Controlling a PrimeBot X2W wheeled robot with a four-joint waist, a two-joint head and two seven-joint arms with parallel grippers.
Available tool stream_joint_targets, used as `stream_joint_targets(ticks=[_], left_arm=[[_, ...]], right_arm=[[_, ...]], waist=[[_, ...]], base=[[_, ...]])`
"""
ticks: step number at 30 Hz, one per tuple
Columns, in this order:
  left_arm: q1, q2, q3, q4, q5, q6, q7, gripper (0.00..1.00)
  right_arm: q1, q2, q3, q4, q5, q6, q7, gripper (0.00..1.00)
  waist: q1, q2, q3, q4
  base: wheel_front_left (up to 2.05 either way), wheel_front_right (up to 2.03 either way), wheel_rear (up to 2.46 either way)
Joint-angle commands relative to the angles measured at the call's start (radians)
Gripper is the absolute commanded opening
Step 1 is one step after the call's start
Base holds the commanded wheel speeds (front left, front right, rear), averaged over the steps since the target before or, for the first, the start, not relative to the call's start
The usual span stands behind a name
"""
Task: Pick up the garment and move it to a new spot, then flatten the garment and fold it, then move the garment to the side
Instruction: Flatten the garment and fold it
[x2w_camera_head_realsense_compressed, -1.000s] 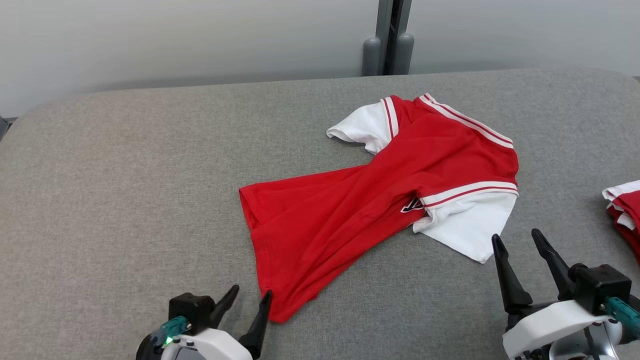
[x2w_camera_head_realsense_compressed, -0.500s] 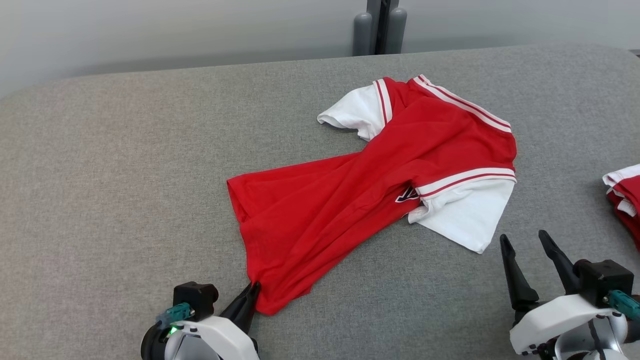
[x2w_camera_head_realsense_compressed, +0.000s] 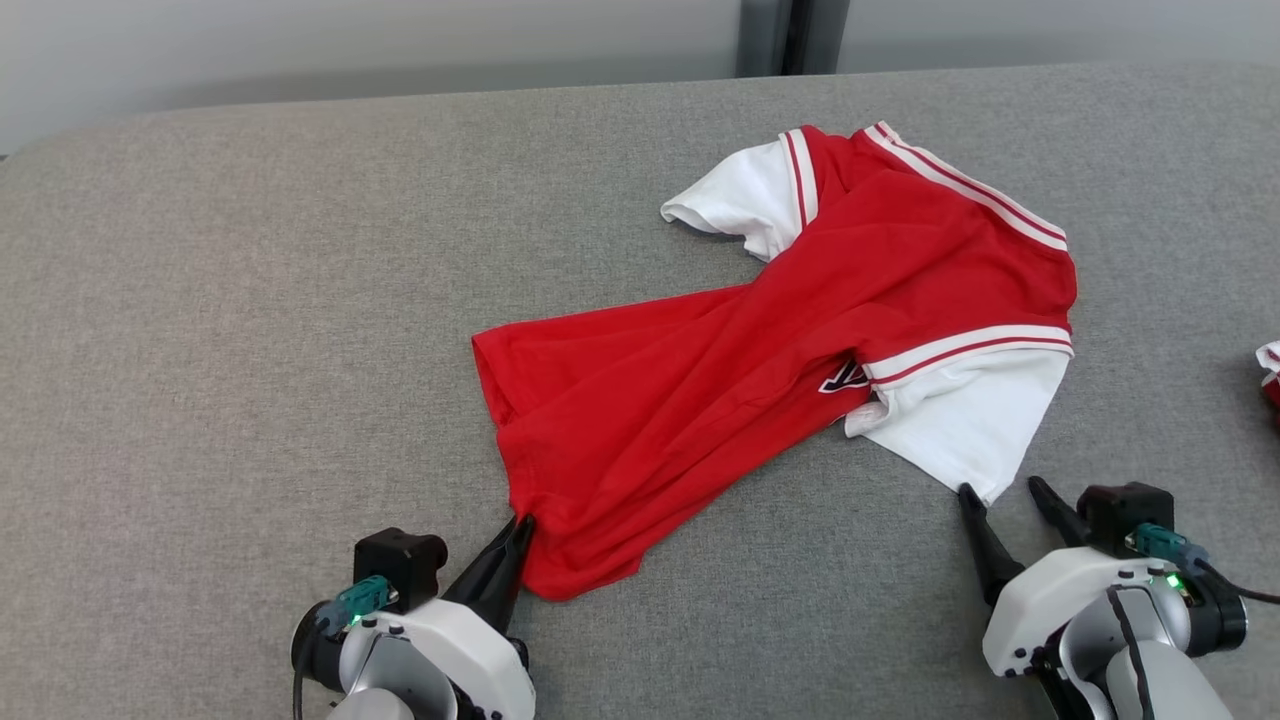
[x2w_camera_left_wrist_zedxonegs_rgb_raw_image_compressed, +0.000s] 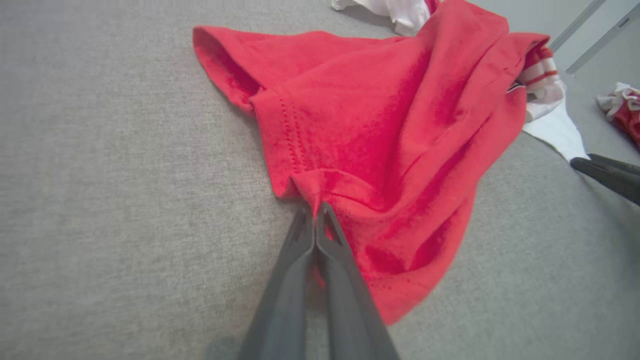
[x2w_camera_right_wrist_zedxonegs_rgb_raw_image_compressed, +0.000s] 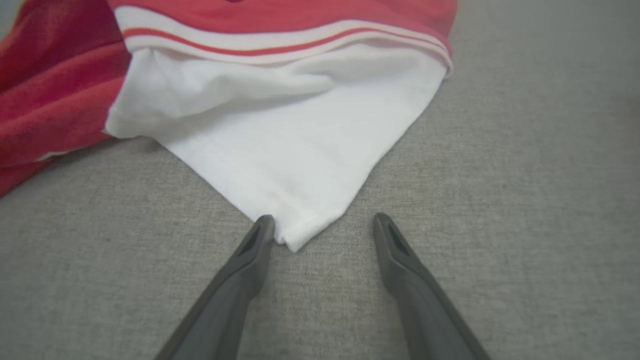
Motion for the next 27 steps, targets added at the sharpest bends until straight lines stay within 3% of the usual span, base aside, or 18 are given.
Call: stream_joint_targets(ticks=[1,2,3,4,5,10,15,23,27], left_arm=[[-0.013,0.004,0.002,-0.009,0.005,-0.001,-0.014,0.0],[-0.014,0.004,0.003,-0.016,0.008,0.001,-0.021,0.0],[-0.014,0.006,0.004,-0.024,0.01,0.003,-0.027,0.0],[-0.014,0.009,0.007,-0.034,0.013,0.005,-0.035,0.0],[-0.013,0.013,0.01,-0.047,0.015,0.009,-0.043,0.0],[-0.011,0.047,0.032,-0.144,0.036,0.038,-0.079,0.0],[-0.025,0.118,0.09,-0.296,0.057,0.085,-0.089,0.0],[-0.08,0.249,0.177,-0.565,0.106,0.14,-0.024,0.0],[-0.111,0.296,0.207,-0.647,0.139,0.155,-0.006,0.0]], right_arm=[[-0.019,-0.002,0.006,0.048,0.006,0.0,0.0,1.0],[-0.026,0.0,0.011,0.072,0.013,-0.001,-0.004,1.0],[-0.034,0.001,0.014,0.093,0.017,0.0,-0.011,0.47],[-0.042,0.001,0.011,0.106,0.026,0.0,-0.024,0.16],[-0.049,0.001,0.008,0.114,0.031,0.0,-0.037,0.0],[-0.081,-0.03,-0.024,0.054,0.056,-0.001,-0.129,0.0],[-0.108,-0.066,-0.065,-0.126,0.053,0.0,-0.176,0.0],[-0.179,-0.129,-0.137,-0.511,0.029,-0.001,-0.1,0.0],[-0.222,-0.147,-0.16,-0.622,0.031,-0.001,-0.06,0.0]], waist=[[0.0,0.0,0.003,0.006],[0.0,0.0,0.003,0.008],[0.0,0.0,0.004,0.01],[0.0,0.0,0.005,0.011],[0.0,0.0,0.005,0.011],[0.0,0.0,0.0,0.001],[0.0,0.0,-0.015,-0.024],[0.0,0.0,-0.058,-0.053],[0.0,0.0,-0.073,-0.06]], base=[[0.0,0.0,0.0],[0.0,0.0,0.0],[0.0,0.0,0.0],[0.0,0.0,0.0],[0.0,0.0,0.0],[0.0,0.0,0.0],[0.0,0.0,0.0],[0.0,0.0,0.0],[0.0,0.0,0.0]])
